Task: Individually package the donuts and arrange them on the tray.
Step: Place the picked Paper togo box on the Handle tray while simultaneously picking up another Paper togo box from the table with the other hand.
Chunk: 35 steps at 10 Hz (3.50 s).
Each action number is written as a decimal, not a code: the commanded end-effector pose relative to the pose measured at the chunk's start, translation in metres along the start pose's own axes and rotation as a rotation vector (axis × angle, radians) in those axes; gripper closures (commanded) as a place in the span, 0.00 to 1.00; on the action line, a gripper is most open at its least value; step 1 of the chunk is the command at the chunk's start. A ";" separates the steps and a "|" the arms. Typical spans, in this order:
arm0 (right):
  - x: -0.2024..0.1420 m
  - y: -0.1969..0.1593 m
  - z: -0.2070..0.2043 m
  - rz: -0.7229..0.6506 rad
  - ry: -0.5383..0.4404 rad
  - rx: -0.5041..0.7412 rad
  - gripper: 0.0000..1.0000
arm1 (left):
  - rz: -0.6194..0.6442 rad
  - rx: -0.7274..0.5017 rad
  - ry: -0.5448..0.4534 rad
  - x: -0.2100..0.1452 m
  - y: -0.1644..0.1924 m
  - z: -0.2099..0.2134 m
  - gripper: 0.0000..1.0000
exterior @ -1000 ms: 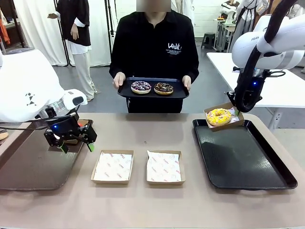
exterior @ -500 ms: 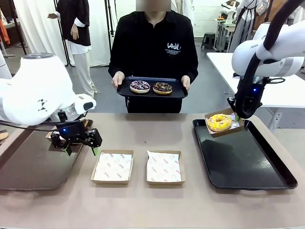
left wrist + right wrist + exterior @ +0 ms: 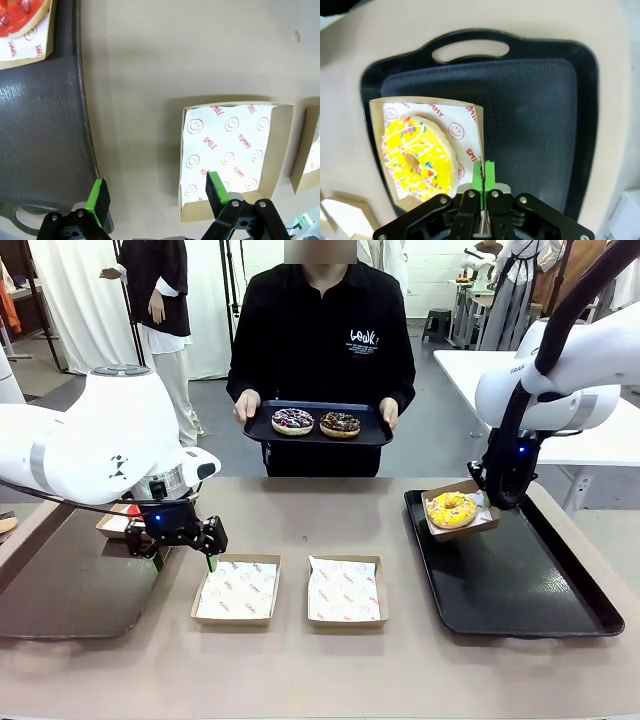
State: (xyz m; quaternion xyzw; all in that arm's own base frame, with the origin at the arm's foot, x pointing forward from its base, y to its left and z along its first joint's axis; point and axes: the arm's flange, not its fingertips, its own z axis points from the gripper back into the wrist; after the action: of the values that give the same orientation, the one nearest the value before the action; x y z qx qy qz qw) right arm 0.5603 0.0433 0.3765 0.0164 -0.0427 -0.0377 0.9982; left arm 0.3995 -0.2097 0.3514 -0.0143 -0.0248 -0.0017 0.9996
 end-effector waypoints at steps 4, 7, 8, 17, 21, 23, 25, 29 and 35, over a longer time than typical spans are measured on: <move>0.010 0.011 -0.010 0.001 0.072 -0.018 0.99 | 0.026 0.054 -0.005 0.006 -0.013 -0.017 0.00; 0.010 0.012 -0.010 -0.003 0.072 -0.019 0.99 | 0.018 0.027 -0.016 0.006 -0.016 -0.023 0.00; 0.010 0.011 -0.010 -0.005 0.073 -0.019 0.99 | 0.010 0.018 -0.008 0.005 -0.016 -0.026 0.00; 0.010 0.012 -0.010 0.010 0.074 -0.011 0.40 | -0.074 -0.031 -0.018 0.003 -0.017 -0.031 0.63; 0.011 0.010 -0.008 0.006 0.070 -0.010 0.00 | -0.077 -0.033 -0.013 0.003 -0.017 -0.028 1.00; 0.011 0.010 -0.007 0.002 0.066 -0.005 0.00 | -0.076 -0.036 -0.010 0.003 -0.017 -0.027 1.00; 0.011 0.008 -0.006 -0.007 0.063 0.002 0.00 | -0.066 -0.038 -0.012 0.004 -0.016 -0.026 1.00; -0.007 -0.007 0.022 -0.026 0.078 0.137 0.00 | -0.035 -0.058 0.006 0.010 -0.011 -0.006 1.00; -0.092 -0.157 0.132 -0.184 0.054 0.681 0.00 | -0.067 -0.096 -0.043 0.066 -0.005 0.112 1.00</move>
State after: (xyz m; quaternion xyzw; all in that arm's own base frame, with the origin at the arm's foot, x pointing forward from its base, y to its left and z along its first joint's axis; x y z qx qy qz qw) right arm 0.4563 -0.0940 0.5023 0.3143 -0.0202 -0.1123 0.9425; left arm 0.4503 -0.2061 0.4626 -0.0695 -0.0513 -0.0209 0.9960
